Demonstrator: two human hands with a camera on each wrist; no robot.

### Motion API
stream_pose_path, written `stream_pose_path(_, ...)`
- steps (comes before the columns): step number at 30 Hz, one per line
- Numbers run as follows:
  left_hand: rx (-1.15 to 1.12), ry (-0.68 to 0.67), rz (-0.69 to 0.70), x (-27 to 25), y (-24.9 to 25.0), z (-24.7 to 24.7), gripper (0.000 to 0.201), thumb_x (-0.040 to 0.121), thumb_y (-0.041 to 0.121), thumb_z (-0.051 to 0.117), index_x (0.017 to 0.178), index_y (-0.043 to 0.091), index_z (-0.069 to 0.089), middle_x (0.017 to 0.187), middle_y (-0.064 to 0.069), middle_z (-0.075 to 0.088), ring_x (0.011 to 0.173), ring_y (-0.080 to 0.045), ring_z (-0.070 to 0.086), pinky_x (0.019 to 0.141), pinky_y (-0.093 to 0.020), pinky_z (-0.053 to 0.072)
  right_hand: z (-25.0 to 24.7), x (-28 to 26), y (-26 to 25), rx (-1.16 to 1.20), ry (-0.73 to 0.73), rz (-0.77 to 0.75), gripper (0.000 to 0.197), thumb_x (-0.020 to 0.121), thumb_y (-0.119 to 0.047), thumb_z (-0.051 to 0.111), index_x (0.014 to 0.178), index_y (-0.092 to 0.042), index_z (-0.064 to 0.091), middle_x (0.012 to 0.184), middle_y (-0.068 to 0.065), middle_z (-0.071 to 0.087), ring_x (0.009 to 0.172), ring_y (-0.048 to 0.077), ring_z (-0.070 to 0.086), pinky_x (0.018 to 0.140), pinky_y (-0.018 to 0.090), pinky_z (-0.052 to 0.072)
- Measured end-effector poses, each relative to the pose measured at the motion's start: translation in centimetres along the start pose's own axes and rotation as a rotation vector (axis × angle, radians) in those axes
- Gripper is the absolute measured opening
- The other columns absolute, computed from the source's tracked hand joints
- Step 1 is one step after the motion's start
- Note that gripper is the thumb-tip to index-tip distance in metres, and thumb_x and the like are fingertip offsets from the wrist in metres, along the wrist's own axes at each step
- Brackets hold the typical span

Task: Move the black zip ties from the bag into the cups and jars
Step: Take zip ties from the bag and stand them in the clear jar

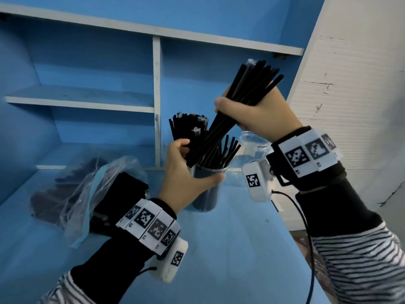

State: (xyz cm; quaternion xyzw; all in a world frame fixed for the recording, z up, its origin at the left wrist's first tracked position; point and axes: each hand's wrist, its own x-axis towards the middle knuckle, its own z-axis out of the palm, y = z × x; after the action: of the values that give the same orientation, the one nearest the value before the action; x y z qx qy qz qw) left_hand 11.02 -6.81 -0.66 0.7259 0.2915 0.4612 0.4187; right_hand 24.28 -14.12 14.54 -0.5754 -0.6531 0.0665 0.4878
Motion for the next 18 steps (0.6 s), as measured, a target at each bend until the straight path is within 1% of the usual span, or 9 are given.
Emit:
stream_pose_path(2, -0.034, -0.073, -0.068, 0.8, -0.8, 0.9, 0.107, 0.056, 0.03, 0.093, 0.136, 0.026, 0.023, 0.131, 0.006, 0.043, 0.121, -0.005, 0.044, 0.101, -0.02, 0.037, -0.6, 0.6, 0.4, -0.028, 0.008, 0.019, 0.037, 0.088, -0.022, 0.067, 0.09, 0.015, 0.06, 0.066, 0.018, 0.059, 0.043, 0.01, 0.046, 0.044, 0.018, 0.039)
stream_pose_path(4, -0.049, -0.147, -0.117, 1.6, -1.6, 1.5, 0.113, 0.058, 0.025, 0.092, 0.144, 0.022, 0.019, 0.133, 0.011, 0.045, 0.122, -0.003, 0.045, 0.101, -0.02, 0.036, -1.1, 1.1, 1.0, -0.041, 0.02, 0.044, 0.037, 0.088, -0.02, 0.067, 0.09, 0.016, 0.059, 0.064, 0.012, 0.059, 0.042, 0.01, 0.044, 0.043, 0.018, 0.039)
stream_pose_path(5, -0.043, -0.17, -0.13, 2.0, -2.1, 1.6, 0.113, 0.059, 0.025, 0.091, 0.146, 0.023, 0.019, 0.131, 0.013, 0.048, 0.122, -0.004, 0.047, 0.102, -0.022, 0.038, -1.2, 1.3, 1.4, -0.046, 0.027, 0.057, 0.037, 0.088, -0.02, 0.067, 0.091, 0.016, 0.059, 0.065, 0.012, 0.059, 0.042, 0.01, 0.044, 0.043, 0.018, 0.038)
stream_pose_path(7, -0.005, -0.183, -0.148, 2.6, -2.8, 1.6, 0.106, 0.059, 0.028, 0.09, 0.144, 0.024, 0.026, 0.128, 0.015, 0.051, 0.122, -0.008, 0.05, 0.103, -0.029, 0.042, -1.4, 1.6, 2.2, -0.056, 0.04, 0.086, 0.037, 0.087, -0.02, 0.067, 0.091, 0.016, 0.058, 0.068, 0.021, 0.06, 0.043, 0.011, 0.043, 0.043, 0.018, 0.038)
stream_pose_path(9, 0.028, -0.184, -0.158, 2.8, -3.1, 1.5, 0.1, 0.057, 0.033, 0.089, 0.139, 0.026, 0.033, 0.127, 0.013, 0.053, 0.12, -0.01, 0.051, 0.103, -0.034, 0.044, -1.3, 1.7, 3.0, -0.075, 0.055, 0.116, 0.037, 0.087, -0.02, 0.067, 0.091, 0.015, 0.057, 0.076, 0.029, 0.061, 0.044, 0.011, 0.044, 0.043, 0.018, 0.039)
stream_pose_path(13, 0.026, -0.185, -0.152, 2.7, -3.5, 1.4, 0.087, 0.058, 0.032, 0.09, 0.127, 0.031, 0.038, 0.123, 0.012, 0.056, 0.116, -0.009, 0.053, 0.102, -0.035, 0.047, -0.9, 1.8, 5.1, -0.088, 0.062, 0.177, 0.036, 0.085, -0.019, 0.066, 0.086, 0.015, 0.052, 0.085, 0.034, 0.059, 0.052, 0.02, 0.047, 0.044, 0.022, 0.04)
stream_pose_path(14, 0.023, -0.185, -0.152, 2.7, -3.5, 1.3, 0.085, 0.058, 0.033, 0.091, 0.125, 0.034, 0.038, 0.123, 0.013, 0.056, 0.116, -0.009, 0.054, 0.101, -0.036, 0.047, -0.7, 1.8, 5.5, -0.089, 0.056, 0.187, 0.037, 0.084, -0.02, 0.066, 0.086, 0.014, 0.052, 0.086, 0.034, 0.059, 0.054, 0.023, 0.048, 0.046, 0.024, 0.041)
stream_pose_path(16, 0.015, -0.185, -0.155, 2.7, -3.8, 1.4, 0.085, 0.056, 0.035, 0.091, 0.122, 0.037, 0.038, 0.122, 0.015, 0.056, 0.117, -0.008, 0.054, 0.102, -0.038, 0.047, -0.2, 1.6, 6.3, -0.122, 0.036, 0.208, 0.037, 0.084, -0.021, 0.067, 0.087, 0.012, 0.053, 0.083, 0.027, 0.06, 0.063, 0.027, 0.054, 0.058, 0.03, 0.048)
stream_pose_path(18, 0.008, -0.188, -0.16, 2.7, -3.8, 1.4, 0.086, 0.053, 0.041, 0.09, 0.121, 0.04, 0.037, 0.122, 0.017, 0.055, 0.117, -0.007, 0.053, 0.102, -0.039, 0.047, 0.7, 1.0, 6.8, -0.164, -0.037, 0.237, 0.036, 0.085, -0.028, 0.068, 0.09, 0.006, 0.057, 0.081, 0.015, 0.062, 0.072, 0.02, 0.06, 0.071, 0.032, 0.053)
